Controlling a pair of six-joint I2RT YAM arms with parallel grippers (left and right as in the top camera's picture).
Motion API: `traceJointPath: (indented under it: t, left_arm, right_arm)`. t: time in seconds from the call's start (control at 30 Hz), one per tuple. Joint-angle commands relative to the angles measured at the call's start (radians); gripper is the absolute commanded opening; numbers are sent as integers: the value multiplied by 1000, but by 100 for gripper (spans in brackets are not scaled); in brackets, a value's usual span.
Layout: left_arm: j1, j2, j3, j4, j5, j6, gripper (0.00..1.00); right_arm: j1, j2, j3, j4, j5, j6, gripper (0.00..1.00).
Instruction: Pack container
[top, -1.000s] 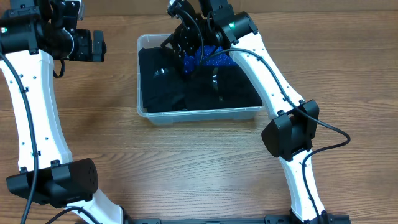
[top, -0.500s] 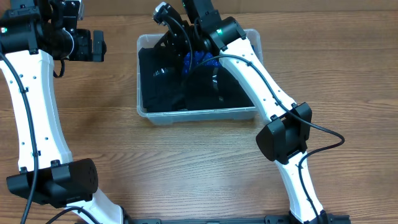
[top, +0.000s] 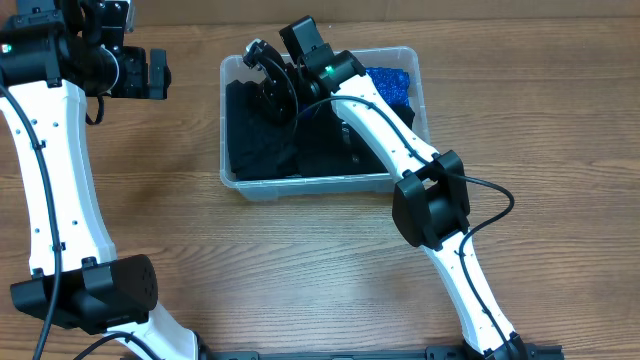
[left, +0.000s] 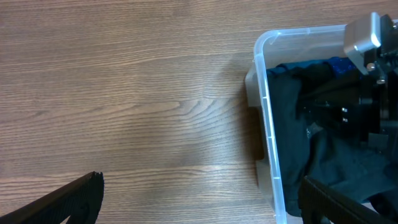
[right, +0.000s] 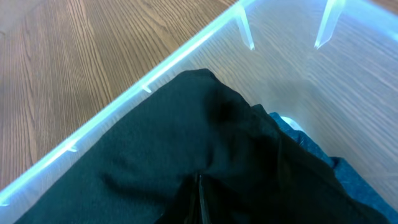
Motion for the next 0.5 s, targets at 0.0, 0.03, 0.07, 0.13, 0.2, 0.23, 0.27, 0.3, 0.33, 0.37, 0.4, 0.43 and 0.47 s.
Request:
traceJointPath:
  t: [0.0, 0.03, 0.07, 0.13, 0.2, 0.23, 0.27, 0.3, 0.33, 0.37, 0.4, 0.43, 0.47]
  left_arm:
    - [-2, 10, 8, 4, 0, -13, 100]
    - [-2, 10, 8, 3, 1, -13, 100]
    - [-2, 10, 8, 4, 1, -13, 100]
    - [-2, 10, 8, 4, 0, -13, 100]
    - [-2, 10, 8, 4, 0, -13, 100]
    - [-2, 10, 8, 3, 0, -13, 100]
    - [-2, 10, 8, 3, 0, -13, 100]
    - [-2, 10, 8, 4, 1, -13, 100]
    - [-2, 10, 8, 4, 1, -13, 100]
    - [-2, 10, 8, 3, 1, -13, 100]
    - [-2, 10, 8, 4, 0, -13, 100]
    - [-2, 10, 8, 4, 0, -13, 100]
    - [-2, 10, 8, 4, 0, -13, 100]
  right_arm:
    - [2, 40, -3, -10, 0, 8, 4]
    - [2, 40, -3, -10, 7, 8, 4]
    - [2, 40, -3, -10, 13, 8, 4]
    - [2, 40, -3, -10, 13, 8, 4]
    - [-1, 40, -3, -5, 13, 8, 4]
    - [-5, 40, 8, -10, 13, 11, 4]
    - [-10, 40, 22, -16, 13, 23, 4]
    - [-17, 40, 41, -29, 11, 33, 4]
    - [-26, 38, 77, -57, 3, 34, 6]
    - [-35, 38, 122, -93, 2, 34, 16]
    - [-44, 38, 171, -129, 3, 34, 22]
    - [-56, 38, 241, -177, 3, 34, 27]
    - [-64, 38, 293, -211, 3, 34, 32]
